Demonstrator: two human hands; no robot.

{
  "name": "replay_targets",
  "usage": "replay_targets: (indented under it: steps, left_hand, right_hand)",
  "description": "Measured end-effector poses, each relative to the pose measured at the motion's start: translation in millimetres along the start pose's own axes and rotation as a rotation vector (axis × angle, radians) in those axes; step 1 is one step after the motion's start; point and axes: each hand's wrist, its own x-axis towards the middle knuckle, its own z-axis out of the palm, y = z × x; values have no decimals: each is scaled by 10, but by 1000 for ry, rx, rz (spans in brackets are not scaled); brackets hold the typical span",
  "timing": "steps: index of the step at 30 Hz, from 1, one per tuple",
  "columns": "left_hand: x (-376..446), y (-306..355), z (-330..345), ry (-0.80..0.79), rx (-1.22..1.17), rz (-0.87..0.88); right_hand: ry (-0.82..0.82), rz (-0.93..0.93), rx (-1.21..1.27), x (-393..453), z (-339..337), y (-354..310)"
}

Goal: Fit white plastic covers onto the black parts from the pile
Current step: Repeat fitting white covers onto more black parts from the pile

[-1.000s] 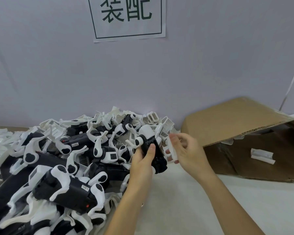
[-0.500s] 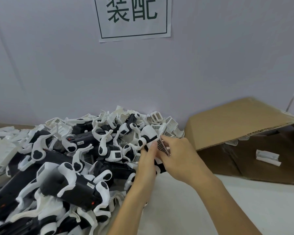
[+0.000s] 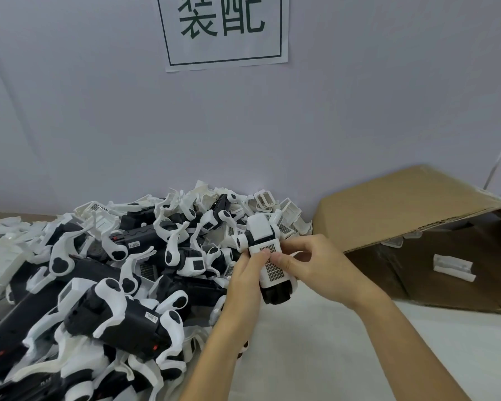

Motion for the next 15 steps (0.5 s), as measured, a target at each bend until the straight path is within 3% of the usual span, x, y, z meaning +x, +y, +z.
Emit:
replay_targets:
  steps: [6, 11, 15]
  left_hand:
    - [-1, 31, -16, -88, 64, 40]
    - [9, 38, 6, -30, 115, 161]
    - [6, 24, 13, 12, 114, 175]
  right_hand:
    - [62, 85, 78, 25, 9, 64]
    - [245, 100, 104, 58, 68, 111]
    - [92, 101, 284, 36, 95, 96]
